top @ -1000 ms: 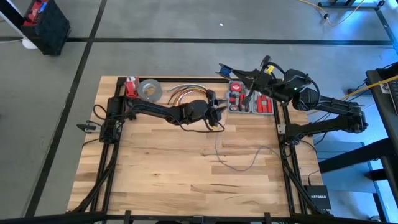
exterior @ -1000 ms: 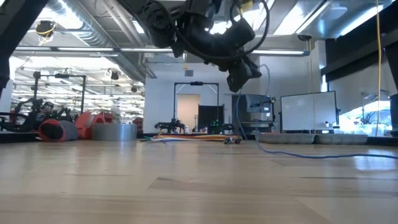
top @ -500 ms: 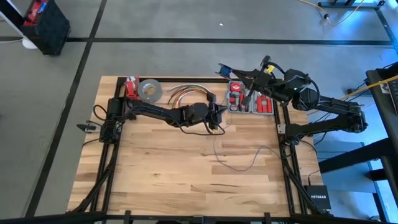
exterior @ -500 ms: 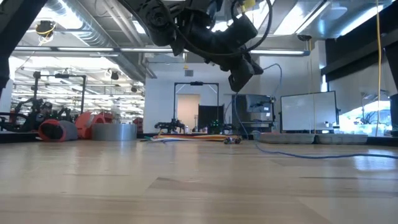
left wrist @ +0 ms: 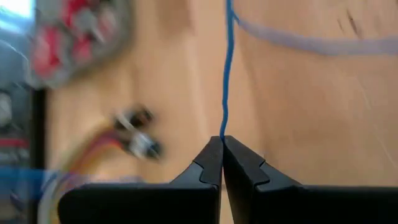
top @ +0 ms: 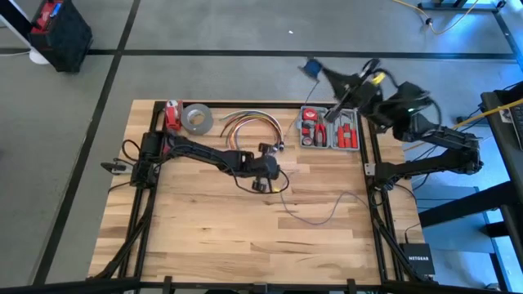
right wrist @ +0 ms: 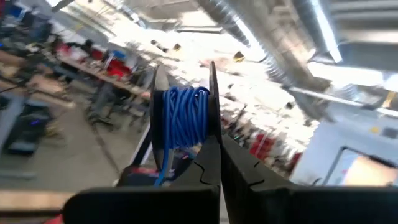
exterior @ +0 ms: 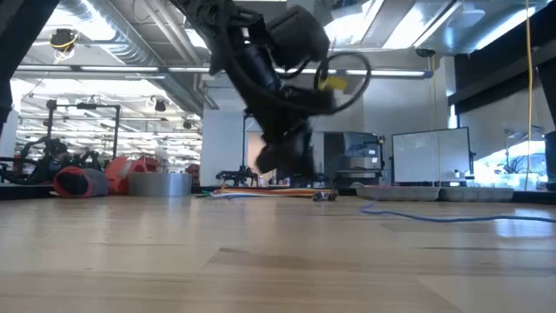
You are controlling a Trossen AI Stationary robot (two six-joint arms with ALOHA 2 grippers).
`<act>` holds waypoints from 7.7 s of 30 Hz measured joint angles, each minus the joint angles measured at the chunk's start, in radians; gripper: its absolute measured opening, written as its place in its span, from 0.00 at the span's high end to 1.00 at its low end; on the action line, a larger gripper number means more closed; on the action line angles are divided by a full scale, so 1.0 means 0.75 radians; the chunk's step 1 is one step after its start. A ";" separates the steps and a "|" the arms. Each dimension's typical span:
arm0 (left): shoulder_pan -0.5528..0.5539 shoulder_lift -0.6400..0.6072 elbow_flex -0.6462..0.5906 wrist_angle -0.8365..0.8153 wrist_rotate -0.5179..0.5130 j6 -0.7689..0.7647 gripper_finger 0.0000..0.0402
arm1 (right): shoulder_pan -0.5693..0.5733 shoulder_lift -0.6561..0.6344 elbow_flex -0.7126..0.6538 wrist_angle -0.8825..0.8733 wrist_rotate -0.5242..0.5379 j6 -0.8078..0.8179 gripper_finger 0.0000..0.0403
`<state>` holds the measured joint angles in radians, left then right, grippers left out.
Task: Coil cords
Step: Coil the blue wire on the black spool
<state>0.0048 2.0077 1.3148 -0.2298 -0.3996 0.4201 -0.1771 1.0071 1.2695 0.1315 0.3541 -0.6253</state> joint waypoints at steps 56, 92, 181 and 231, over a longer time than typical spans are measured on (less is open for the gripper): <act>-0.084 0.048 0.002 -0.180 -0.036 -0.356 0.72 | 0.000 0.413 0.978 -0.459 0.295 -0.496 1.00; 0.020 -0.290 0.073 -0.817 -0.060 -0.577 0.68 | -0.379 0.514 0.913 -0.780 0.081 -0.090 1.00; 0.357 -0.791 -0.587 0.768 0.248 -0.594 0.62 | -0.636 0.255 -0.529 0.287 -0.677 0.546 1.00; 0.320 -0.794 -0.547 -0.013 -0.016 -0.829 0.62 | -0.201 0.010 -0.404 0.149 -0.056 -0.014 1.00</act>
<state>0.2448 1.4124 0.9045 -0.2399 -0.4117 -0.2015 -0.3275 1.0147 0.9668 0.2434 0.3121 -0.6357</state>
